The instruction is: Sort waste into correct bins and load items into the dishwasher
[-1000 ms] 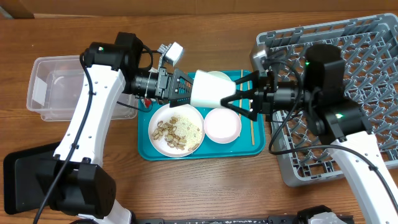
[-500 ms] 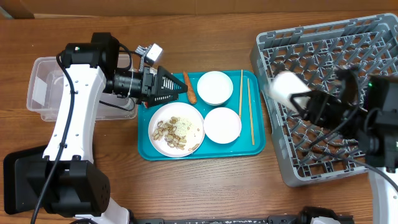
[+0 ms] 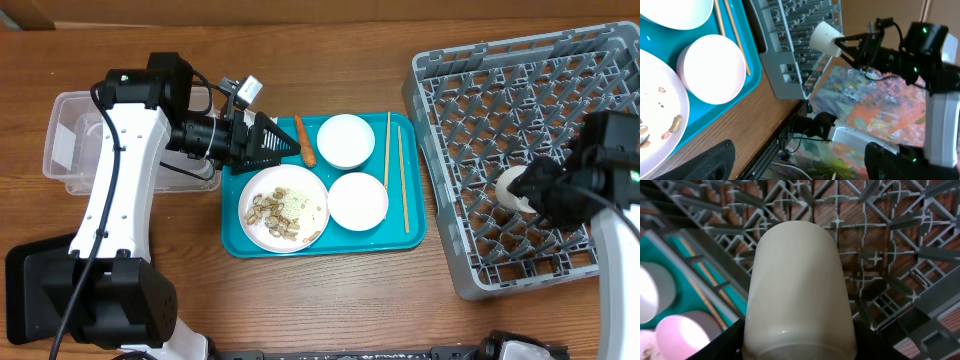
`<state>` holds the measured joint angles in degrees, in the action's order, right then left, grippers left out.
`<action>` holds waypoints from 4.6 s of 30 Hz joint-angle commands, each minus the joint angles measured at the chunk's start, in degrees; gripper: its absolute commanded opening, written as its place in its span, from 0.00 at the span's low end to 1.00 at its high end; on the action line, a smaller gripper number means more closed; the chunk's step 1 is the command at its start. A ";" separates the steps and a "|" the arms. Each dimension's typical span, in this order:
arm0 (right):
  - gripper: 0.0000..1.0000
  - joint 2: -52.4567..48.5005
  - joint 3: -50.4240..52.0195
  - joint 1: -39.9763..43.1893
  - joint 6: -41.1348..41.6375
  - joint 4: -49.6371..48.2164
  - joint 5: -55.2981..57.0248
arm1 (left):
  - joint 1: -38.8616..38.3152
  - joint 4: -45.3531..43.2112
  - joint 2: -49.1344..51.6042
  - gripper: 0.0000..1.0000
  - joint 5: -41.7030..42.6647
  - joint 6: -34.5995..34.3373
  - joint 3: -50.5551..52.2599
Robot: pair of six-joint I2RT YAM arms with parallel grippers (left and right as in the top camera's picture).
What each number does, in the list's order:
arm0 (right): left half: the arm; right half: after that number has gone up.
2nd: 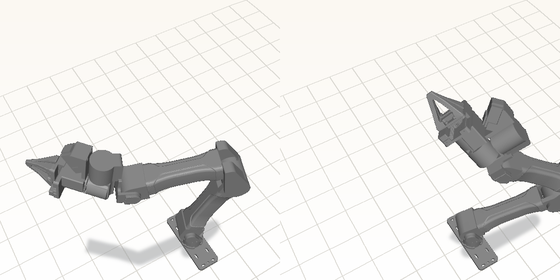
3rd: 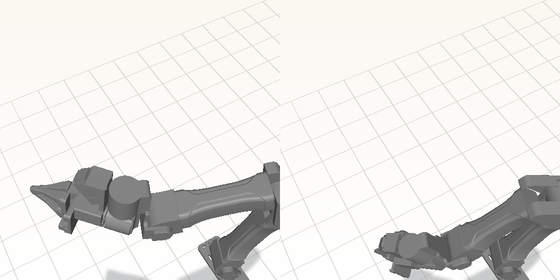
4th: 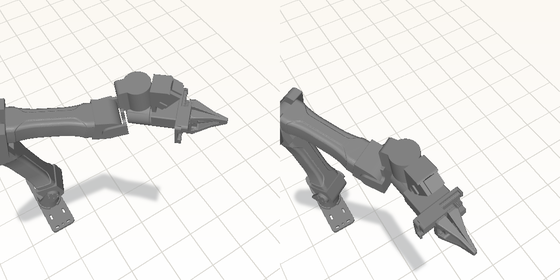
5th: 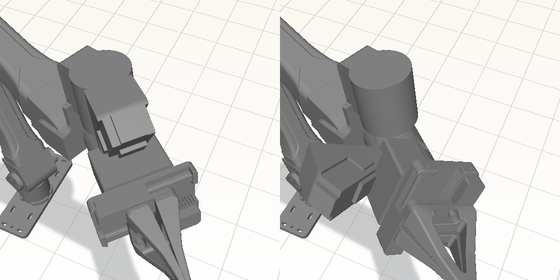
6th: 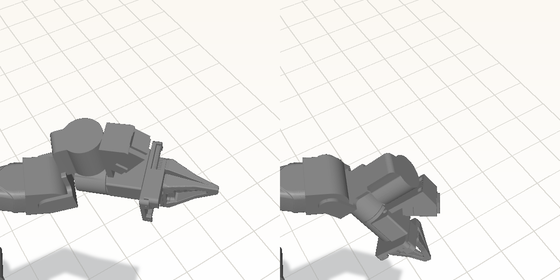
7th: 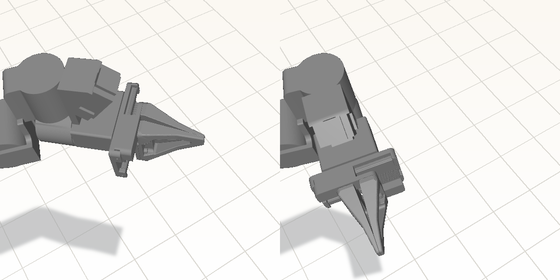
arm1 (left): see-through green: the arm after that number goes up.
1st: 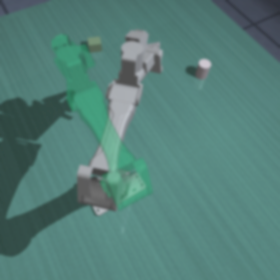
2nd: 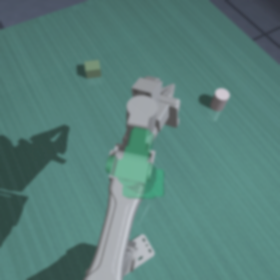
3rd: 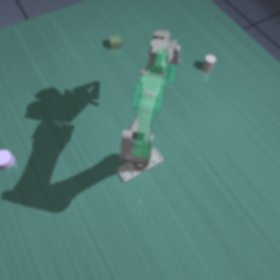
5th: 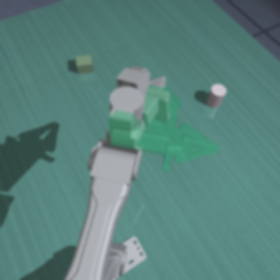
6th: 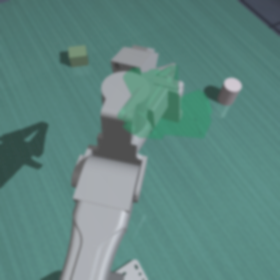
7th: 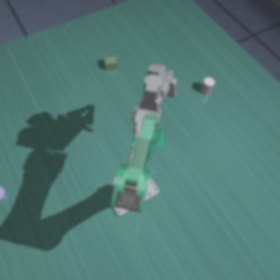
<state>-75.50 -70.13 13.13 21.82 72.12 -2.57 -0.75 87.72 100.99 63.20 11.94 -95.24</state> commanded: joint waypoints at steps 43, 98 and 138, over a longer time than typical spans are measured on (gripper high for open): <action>0.49 -32.96 -6.43 -38.93 2.23 -12.72 2.51 | -6.78 -0.48 -39.26 1.00 -75.67 -38.97 -0.55; 0.04 -34.93 -14.27 -14.38 -0.66 -25.22 68.81 | -7.32 1.51 -64.24 1.00 -82.23 -43.28 14.23; 0.62 -26.47 -23.98 -34.40 2.23 -13.92 -2.91 | -7.30 1.60 -64.46 1.00 -79.67 -44.54 14.25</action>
<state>-101.54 -93.97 -21.37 21.30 59.55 16.49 -7.53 89.21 36.99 -16.51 -31.62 -81.23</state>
